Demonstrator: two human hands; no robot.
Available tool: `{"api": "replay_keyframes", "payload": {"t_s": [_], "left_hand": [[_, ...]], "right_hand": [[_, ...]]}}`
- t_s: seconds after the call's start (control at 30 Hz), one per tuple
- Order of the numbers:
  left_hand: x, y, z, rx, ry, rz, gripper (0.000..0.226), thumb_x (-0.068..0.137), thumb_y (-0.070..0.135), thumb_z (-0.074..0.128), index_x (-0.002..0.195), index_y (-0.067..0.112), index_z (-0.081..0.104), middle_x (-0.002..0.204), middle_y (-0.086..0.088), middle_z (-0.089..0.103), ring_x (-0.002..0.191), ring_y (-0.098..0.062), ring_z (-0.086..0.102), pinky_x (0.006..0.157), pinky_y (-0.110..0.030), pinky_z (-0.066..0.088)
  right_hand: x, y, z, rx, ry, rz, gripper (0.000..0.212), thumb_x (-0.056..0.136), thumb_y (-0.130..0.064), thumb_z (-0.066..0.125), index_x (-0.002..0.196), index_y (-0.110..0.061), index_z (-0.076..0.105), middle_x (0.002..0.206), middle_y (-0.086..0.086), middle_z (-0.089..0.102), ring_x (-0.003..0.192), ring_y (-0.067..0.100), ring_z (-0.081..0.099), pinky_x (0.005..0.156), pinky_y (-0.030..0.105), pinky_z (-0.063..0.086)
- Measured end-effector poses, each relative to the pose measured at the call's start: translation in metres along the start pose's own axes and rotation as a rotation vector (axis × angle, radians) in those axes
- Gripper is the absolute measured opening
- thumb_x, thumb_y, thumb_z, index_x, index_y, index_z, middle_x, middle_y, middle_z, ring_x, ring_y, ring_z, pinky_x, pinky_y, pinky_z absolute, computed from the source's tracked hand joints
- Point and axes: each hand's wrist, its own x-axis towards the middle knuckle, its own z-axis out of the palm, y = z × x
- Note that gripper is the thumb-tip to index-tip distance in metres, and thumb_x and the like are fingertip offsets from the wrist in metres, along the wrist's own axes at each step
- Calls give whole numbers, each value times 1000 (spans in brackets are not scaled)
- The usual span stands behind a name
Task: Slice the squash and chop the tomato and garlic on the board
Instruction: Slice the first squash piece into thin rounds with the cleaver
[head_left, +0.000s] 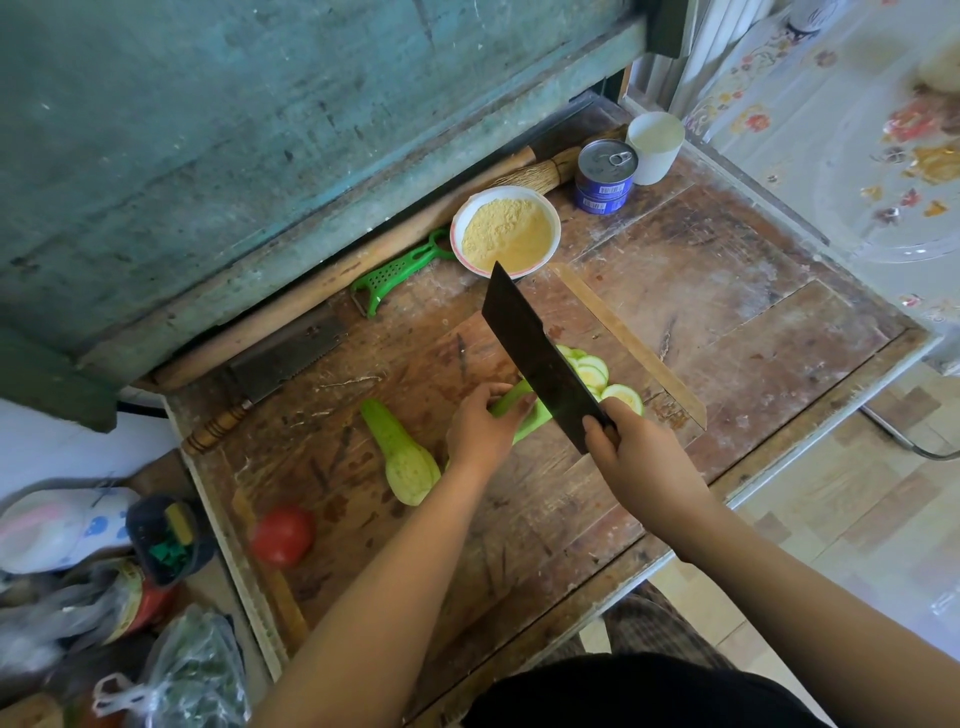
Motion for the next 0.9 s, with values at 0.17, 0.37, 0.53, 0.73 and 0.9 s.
{"api": "replay_keyframes", "payload": {"t_s": [0.17,0.37,0.53,0.73,0.9], "left_hand": [[-1,0,0,-13,0,-13,34,78,60,63,100,34,59,104,13,61,96,-13,59,86,-41,50],[0,0,1,11,28,-2,26,78,59,65,92,38,56,97,18,58,97,-11,59,88,-40,48],[-2,2,1,5,29,-7,27,76,60,66,89,38,56,93,19,58,93,-11,60,85,-40,50],[-2,3,1,-4,39,-23,25,74,60,68,77,40,53,90,18,59,91,-12,61,84,-39,50],[-2,5,2,-40,45,-20,25,73,56,71,76,38,54,85,19,60,88,-12,62,81,-37,51]], "right_hand": [[0,3,1,-51,9,-4,16,99,-31,41,89,-21,47,62,5,57,52,24,56,48,40,43],[0,4,4,-84,45,-19,17,98,-24,45,86,-12,50,61,11,54,54,31,54,48,34,34],[1,4,5,-104,36,-26,16,98,-23,44,88,-12,51,61,11,55,53,30,54,47,35,36],[2,3,7,-133,27,-22,17,98,-24,42,90,-13,52,61,8,55,52,27,53,46,35,38],[3,1,10,-158,4,-7,17,98,-24,41,90,-13,51,62,6,55,54,25,52,48,35,40]]}}
